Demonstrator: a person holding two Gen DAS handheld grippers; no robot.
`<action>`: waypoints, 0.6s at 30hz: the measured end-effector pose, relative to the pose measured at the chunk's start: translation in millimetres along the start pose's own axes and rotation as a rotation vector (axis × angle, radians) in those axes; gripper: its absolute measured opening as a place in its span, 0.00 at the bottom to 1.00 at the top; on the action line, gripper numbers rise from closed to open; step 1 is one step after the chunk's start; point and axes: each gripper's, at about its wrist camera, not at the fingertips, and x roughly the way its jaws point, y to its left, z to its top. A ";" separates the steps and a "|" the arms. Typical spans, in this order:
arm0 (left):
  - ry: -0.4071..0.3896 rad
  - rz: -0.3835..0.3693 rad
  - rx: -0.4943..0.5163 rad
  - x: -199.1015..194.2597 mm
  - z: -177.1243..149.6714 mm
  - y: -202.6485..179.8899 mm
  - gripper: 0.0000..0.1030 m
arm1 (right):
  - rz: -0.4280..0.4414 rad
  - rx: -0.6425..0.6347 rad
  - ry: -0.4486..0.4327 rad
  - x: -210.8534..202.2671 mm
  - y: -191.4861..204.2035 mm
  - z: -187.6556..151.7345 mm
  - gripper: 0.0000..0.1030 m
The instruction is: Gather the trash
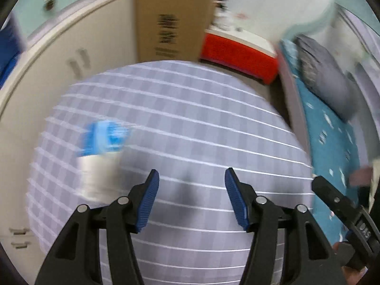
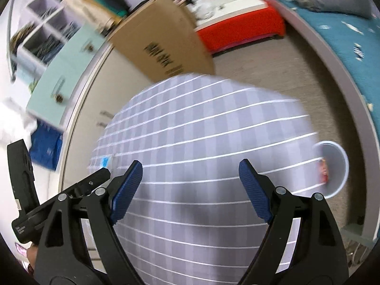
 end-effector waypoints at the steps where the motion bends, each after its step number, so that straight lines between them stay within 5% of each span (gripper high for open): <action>1: 0.001 0.011 -0.020 -0.7 -0.2 16.4 0.55 | 0.012 -0.021 0.020 12.6 17.4 -4.9 0.79; 8: 0.036 0.025 -0.141 7.9 -7.1 112.6 0.55 | 0.085 -0.092 0.118 72.8 100.6 -27.3 0.79; 16: 0.102 -0.070 -0.100 33.4 -11.2 121.5 0.54 | 0.099 -0.076 0.210 127.9 148.6 -37.0 0.72; 18: 0.113 -0.082 -0.079 39.4 -12.3 116.9 0.47 | 0.098 -0.076 0.231 138.4 153.8 -37.7 0.60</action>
